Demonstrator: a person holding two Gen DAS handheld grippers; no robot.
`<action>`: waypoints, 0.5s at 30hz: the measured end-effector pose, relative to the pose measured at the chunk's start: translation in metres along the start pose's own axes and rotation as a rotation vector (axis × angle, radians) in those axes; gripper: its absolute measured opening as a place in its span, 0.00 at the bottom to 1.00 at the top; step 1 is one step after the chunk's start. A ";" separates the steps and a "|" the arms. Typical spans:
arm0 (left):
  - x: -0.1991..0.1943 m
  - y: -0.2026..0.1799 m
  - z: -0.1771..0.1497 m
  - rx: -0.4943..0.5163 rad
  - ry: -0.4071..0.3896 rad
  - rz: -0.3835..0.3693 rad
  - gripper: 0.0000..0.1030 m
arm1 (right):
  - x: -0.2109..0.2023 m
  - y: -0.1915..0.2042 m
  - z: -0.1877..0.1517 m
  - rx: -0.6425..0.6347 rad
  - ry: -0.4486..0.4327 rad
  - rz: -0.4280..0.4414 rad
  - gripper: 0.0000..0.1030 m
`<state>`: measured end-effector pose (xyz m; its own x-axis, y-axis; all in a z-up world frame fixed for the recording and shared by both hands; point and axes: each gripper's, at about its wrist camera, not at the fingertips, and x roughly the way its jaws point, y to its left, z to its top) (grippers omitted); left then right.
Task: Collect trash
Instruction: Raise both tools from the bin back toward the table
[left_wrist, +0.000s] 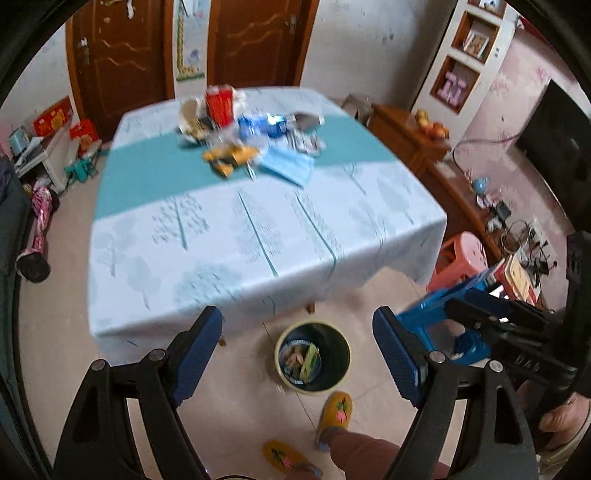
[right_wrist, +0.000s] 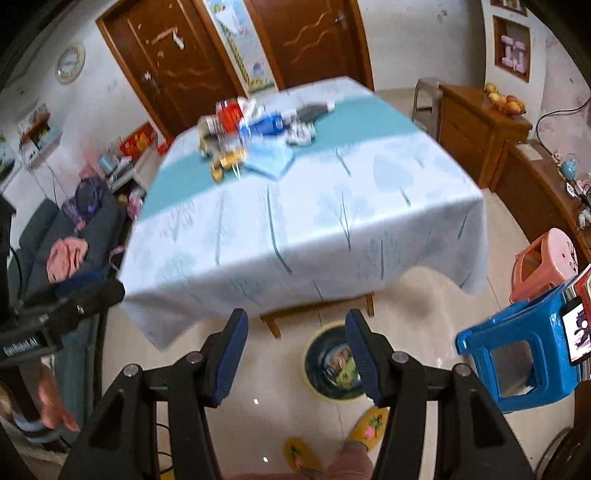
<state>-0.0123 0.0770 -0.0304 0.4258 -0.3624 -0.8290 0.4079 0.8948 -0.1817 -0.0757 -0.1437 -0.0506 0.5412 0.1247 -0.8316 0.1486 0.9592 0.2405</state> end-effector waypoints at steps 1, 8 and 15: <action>-0.007 0.005 0.001 0.000 -0.017 0.000 0.80 | -0.005 0.004 0.005 -0.003 -0.018 0.000 0.53; -0.032 0.011 0.012 0.039 -0.080 0.013 0.80 | -0.020 0.025 0.025 -0.035 -0.077 0.005 0.53; -0.031 0.011 0.032 0.012 -0.104 0.034 0.80 | -0.006 0.038 0.048 -0.094 -0.067 0.037 0.53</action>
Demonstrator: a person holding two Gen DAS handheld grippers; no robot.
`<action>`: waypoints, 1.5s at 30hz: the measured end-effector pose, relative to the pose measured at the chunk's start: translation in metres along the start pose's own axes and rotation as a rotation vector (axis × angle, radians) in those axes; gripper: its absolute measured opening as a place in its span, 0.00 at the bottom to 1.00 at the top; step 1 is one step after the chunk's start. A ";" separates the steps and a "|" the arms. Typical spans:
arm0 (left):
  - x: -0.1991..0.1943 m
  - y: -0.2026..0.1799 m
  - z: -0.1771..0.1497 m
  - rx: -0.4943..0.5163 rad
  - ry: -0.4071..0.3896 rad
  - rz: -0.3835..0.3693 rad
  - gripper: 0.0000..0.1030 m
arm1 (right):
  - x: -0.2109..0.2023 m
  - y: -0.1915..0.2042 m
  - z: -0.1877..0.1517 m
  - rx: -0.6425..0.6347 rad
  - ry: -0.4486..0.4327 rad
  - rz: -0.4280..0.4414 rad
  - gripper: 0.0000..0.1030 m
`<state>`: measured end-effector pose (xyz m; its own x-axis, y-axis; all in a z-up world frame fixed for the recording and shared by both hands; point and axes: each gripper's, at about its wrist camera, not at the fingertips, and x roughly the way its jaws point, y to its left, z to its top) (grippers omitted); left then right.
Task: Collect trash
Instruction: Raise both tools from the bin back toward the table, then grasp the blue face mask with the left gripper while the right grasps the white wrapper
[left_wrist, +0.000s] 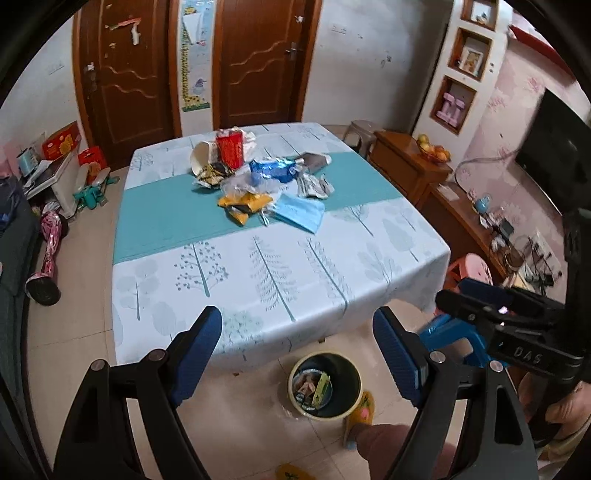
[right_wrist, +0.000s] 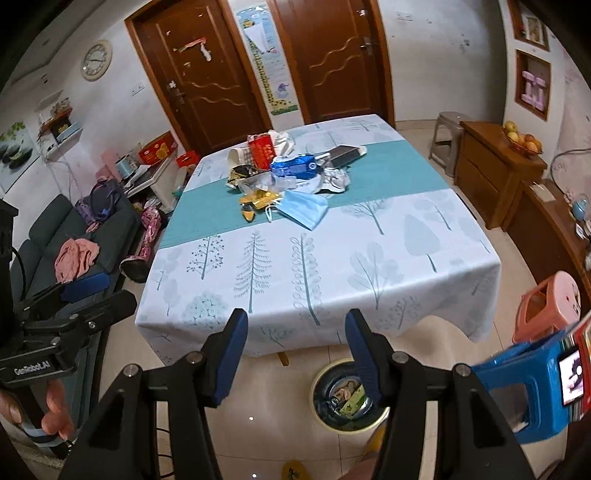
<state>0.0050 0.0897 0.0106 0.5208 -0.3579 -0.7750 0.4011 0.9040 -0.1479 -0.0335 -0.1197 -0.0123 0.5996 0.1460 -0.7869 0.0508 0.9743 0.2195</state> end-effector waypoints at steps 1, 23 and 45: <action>0.003 0.000 0.004 -0.014 -0.005 0.005 0.80 | 0.004 -0.001 0.004 -0.004 0.002 0.008 0.53; 0.233 -0.008 0.124 -0.570 0.228 0.197 0.80 | 0.173 -0.116 0.194 -0.183 0.262 0.273 0.53; 0.355 0.002 0.142 -0.777 0.406 0.405 0.53 | 0.304 -0.127 0.242 -0.159 0.468 0.340 0.54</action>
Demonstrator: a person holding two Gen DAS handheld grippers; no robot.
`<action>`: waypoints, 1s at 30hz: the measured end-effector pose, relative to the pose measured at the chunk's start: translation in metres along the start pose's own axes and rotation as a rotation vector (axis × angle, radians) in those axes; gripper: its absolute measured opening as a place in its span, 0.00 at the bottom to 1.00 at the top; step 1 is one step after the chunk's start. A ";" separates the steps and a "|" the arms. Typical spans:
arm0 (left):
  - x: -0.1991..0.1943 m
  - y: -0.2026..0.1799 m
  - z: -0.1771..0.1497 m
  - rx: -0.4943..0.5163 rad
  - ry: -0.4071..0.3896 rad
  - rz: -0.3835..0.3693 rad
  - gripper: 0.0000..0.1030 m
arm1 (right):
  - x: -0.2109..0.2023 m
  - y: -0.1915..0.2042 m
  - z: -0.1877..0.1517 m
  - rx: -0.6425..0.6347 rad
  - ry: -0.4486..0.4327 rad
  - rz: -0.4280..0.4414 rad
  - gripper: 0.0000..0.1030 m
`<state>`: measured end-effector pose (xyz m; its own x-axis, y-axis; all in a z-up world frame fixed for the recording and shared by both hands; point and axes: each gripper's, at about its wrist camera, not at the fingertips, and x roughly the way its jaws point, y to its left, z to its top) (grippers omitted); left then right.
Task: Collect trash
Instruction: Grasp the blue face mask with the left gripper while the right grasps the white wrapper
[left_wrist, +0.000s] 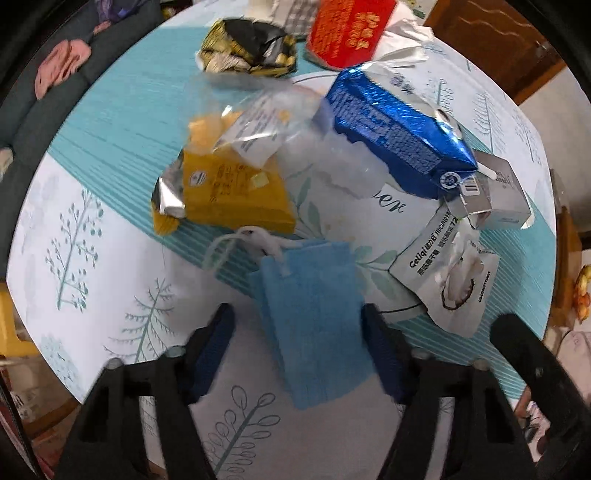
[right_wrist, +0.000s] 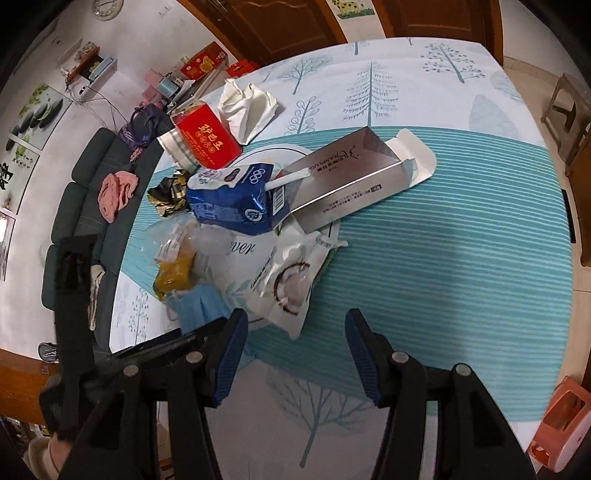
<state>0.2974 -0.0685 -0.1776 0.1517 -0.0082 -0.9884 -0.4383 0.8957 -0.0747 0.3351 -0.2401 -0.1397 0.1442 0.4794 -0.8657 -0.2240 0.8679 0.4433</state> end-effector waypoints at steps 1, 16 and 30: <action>-0.001 -0.003 -0.001 0.015 -0.011 0.008 0.46 | 0.003 0.000 0.002 0.002 0.008 -0.004 0.54; -0.035 0.008 -0.013 0.010 -0.082 -0.026 0.12 | 0.051 0.041 0.024 -0.067 0.023 -0.249 0.54; -0.061 0.052 -0.032 0.009 -0.132 -0.023 0.12 | 0.031 0.040 -0.001 -0.132 -0.063 -0.288 0.09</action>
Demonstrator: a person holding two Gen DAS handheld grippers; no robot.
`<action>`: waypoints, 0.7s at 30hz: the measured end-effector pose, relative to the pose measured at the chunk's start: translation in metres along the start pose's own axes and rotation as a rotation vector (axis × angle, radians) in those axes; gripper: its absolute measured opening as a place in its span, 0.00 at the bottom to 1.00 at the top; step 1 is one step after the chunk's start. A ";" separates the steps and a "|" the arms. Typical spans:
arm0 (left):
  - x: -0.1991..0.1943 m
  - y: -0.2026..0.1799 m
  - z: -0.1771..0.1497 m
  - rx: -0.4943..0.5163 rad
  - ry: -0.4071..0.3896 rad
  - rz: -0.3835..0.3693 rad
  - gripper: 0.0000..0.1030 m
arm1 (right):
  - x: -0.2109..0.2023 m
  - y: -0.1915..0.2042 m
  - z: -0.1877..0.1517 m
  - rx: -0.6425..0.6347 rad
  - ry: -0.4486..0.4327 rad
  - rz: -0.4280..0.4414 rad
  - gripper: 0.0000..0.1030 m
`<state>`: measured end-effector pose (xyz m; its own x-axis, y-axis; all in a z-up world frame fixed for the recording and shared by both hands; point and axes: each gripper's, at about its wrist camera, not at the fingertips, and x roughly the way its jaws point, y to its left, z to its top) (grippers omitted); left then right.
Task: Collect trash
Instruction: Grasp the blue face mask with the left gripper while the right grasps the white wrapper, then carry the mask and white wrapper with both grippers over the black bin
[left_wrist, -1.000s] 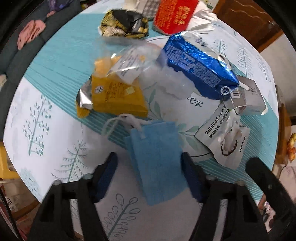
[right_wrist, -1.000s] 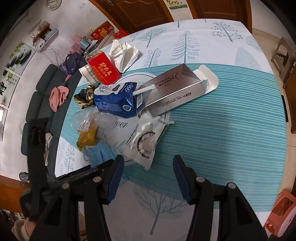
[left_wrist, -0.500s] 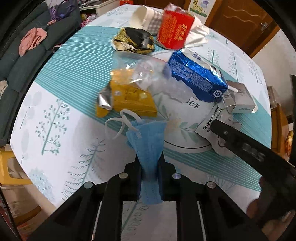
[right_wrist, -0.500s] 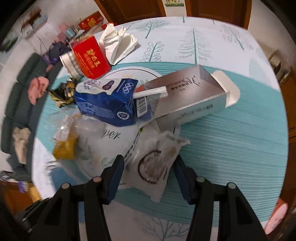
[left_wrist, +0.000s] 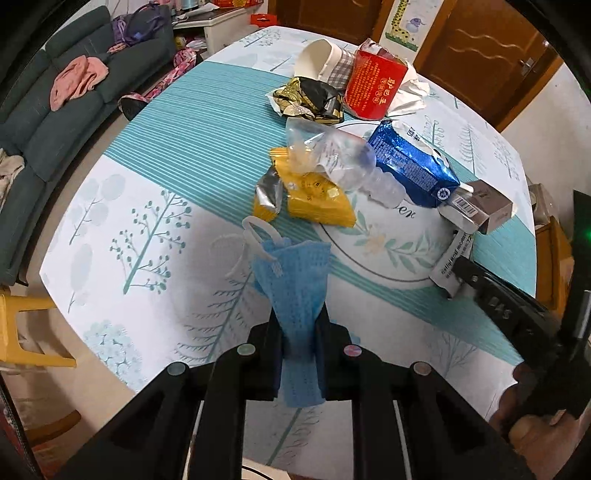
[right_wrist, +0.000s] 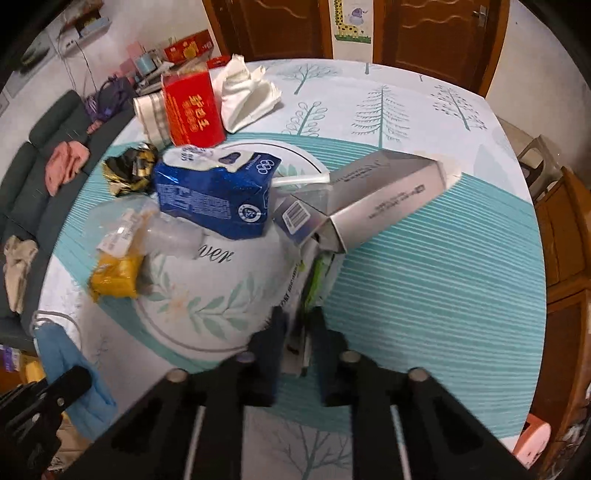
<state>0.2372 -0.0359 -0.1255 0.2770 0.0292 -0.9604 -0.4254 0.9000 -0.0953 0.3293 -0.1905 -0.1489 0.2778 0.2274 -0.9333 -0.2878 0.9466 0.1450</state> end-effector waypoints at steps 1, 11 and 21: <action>-0.004 0.004 -0.002 0.006 -0.002 0.000 0.12 | -0.002 -0.002 -0.002 0.015 0.005 0.020 0.08; -0.038 0.026 -0.024 0.108 -0.023 -0.052 0.12 | -0.053 -0.026 -0.060 0.209 -0.015 0.200 0.07; -0.085 0.061 -0.051 0.350 -0.065 -0.165 0.12 | -0.130 0.017 -0.154 0.339 -0.152 0.179 0.07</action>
<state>0.1434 -0.0055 -0.0637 0.3760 -0.1113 -0.9199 -0.0544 0.9884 -0.1418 0.1475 -0.2391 -0.0754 0.3902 0.4021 -0.8283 -0.0330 0.9051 0.4238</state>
